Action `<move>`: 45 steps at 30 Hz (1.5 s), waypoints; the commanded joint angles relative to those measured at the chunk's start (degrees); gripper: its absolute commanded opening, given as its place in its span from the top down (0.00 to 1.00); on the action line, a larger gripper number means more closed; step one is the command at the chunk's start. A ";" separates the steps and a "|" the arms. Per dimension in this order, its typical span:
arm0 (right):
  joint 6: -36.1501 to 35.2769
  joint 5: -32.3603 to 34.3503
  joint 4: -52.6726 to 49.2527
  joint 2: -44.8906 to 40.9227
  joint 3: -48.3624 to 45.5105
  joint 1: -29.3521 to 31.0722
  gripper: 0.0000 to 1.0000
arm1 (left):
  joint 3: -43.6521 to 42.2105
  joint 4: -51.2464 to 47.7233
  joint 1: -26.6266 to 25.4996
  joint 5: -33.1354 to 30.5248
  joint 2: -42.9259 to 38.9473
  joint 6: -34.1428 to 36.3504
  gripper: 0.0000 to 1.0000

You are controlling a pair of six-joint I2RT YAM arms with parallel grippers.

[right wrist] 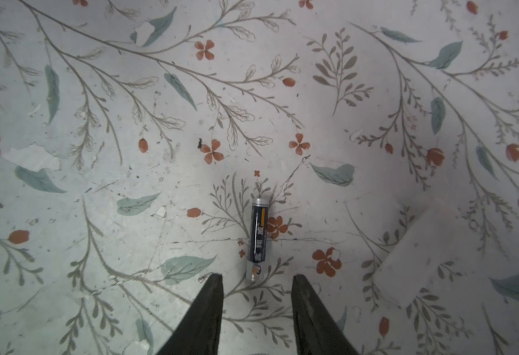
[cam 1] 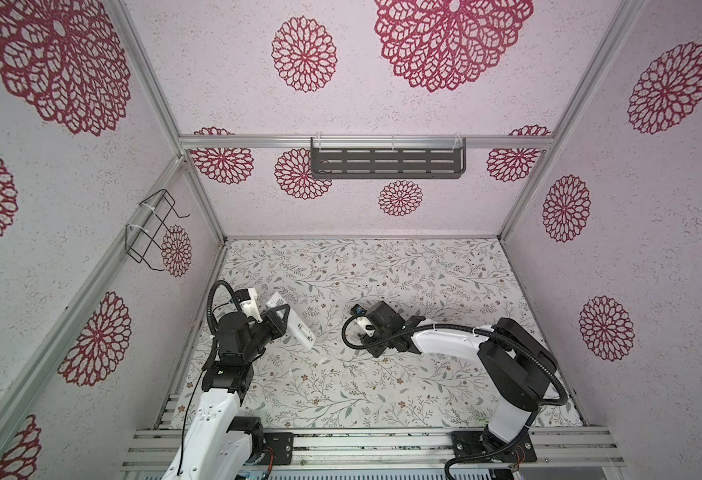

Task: Load the batteries into the remote control

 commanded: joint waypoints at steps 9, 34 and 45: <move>1.56 -1.48 1.38 2.65 -0.56 -1.11 0.69 | 1.57 2.13 -0.32 0.07 0.04 0.25 0.82; 5.09 -1.74 -3.45 7.55 3.50 -3.52 0.82 | 1.14 2.13 -0.33 1.01 -0.66 -0.35 0.82; 6.14 -1.95 -1.25 4.44 -1.75 -2.83 0.79 | 1.04 3.35 -0.29 1.81 0.31 -0.71 0.82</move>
